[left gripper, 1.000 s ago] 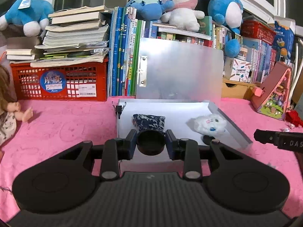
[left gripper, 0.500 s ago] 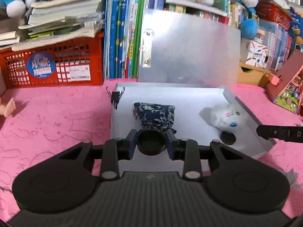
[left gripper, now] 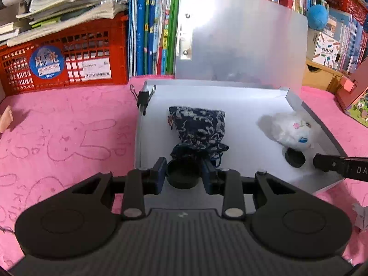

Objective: Organize objects
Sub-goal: 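Carry both held black caps over the white tray box, then open the left gripper to drop its cap in the tray while the right gripper releases its cap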

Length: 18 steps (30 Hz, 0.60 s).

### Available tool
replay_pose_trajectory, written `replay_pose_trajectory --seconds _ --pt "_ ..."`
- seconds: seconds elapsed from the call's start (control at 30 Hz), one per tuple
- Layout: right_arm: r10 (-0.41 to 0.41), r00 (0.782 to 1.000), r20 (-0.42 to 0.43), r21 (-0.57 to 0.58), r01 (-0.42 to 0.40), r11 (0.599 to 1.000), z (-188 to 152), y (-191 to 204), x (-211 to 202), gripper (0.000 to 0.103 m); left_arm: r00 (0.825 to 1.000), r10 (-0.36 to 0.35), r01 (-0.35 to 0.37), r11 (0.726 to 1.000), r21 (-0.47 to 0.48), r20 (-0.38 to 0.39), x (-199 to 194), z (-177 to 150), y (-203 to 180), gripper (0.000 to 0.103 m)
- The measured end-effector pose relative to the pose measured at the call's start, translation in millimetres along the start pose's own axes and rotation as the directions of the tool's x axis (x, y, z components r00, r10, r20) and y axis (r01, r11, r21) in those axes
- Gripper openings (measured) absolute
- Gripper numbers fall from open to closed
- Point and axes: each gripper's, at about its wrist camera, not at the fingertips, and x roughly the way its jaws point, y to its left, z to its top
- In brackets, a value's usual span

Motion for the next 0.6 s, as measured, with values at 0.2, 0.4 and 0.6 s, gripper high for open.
replay_pose_trajectory --seconds 0.2,0.4,0.6 --pt "-0.013 1.000 -0.009 -0.031 0.013 0.999 -1 6 4 0.036 1.000 0.011 -0.010 1.000 0.019 -0.019 5 -1 -4 0.038" --pt "-0.017 1.000 -0.013 -0.049 0.017 0.999 -1 10 6 0.037 1.000 0.001 0.000 1.000 0.011 -0.023 7 0 -2 0.038" --pt "0.011 0.999 0.034 -0.033 -0.009 0.999 0 7 -7 0.060 1.000 -0.018 0.017 0.999 0.029 0.002 -2 4 -2 0.069"
